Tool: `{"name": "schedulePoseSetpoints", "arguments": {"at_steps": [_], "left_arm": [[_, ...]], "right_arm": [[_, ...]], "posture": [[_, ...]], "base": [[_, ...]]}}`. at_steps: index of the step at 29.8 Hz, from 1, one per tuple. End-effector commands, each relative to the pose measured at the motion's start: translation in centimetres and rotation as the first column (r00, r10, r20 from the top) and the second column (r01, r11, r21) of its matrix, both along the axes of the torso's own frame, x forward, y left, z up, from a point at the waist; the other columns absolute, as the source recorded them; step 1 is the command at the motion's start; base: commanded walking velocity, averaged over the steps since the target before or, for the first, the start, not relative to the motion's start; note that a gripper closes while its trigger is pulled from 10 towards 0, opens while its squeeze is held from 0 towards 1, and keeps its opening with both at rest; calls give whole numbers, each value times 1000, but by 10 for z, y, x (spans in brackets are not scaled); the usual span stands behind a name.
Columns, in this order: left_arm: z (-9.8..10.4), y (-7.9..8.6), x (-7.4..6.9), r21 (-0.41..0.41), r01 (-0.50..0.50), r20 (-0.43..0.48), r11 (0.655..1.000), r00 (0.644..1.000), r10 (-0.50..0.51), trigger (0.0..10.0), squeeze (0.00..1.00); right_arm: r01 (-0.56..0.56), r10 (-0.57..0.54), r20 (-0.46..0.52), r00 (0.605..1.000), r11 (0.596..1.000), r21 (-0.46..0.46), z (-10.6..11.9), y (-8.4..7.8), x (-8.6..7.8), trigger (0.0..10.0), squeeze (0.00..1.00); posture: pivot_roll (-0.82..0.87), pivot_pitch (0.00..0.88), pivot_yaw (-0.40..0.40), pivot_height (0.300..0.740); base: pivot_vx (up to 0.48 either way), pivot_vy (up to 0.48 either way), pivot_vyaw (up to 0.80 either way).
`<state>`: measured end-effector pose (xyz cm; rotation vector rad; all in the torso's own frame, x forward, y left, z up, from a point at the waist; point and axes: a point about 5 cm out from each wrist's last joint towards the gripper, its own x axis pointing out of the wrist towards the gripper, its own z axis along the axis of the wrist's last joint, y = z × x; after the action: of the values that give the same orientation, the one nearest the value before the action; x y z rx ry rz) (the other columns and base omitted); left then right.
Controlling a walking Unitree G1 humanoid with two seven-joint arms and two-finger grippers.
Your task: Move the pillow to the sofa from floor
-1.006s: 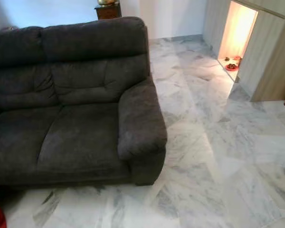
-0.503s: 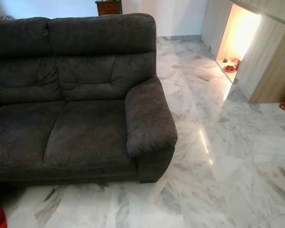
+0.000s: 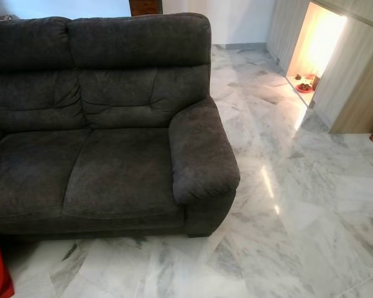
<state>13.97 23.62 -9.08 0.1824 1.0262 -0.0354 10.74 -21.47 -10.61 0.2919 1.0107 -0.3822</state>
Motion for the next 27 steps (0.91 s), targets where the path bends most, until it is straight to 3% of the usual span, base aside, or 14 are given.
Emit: {"name": "schedulePoseSetpoints", "arguments": {"at_steps": [1,7,21,27], "left_arm": [[0,7,-5,9,-7,-19,1000,1000,8,10000,0],[1,7,-3,2,-1,-6,1000,1000,1,10000,0],[0,-10,4,-21,15,27,1000,1000,-14,10000,0],[4,-3,11,-19,10,34,1000,999,-9,10000,0]], "right_arm": [[-3,4,-35,999,1000,28,-4,7,-8,10000,0],[-6,7,-38,999,1000,29,-4,8,-9,10000,0],[-15,16,-42,999,999,33,-4,10,-8,10000,0],[-12,13,-55,998,1000,29,-5,2,-15,10000,0]], "posture": [[-18,67,96,740],[-18,67,95,740],[-19,70,96,740],[-16,70,93,740]], "base": [[0,326,0],[0,326,0],[0,327,0],[0,339,0]]}}
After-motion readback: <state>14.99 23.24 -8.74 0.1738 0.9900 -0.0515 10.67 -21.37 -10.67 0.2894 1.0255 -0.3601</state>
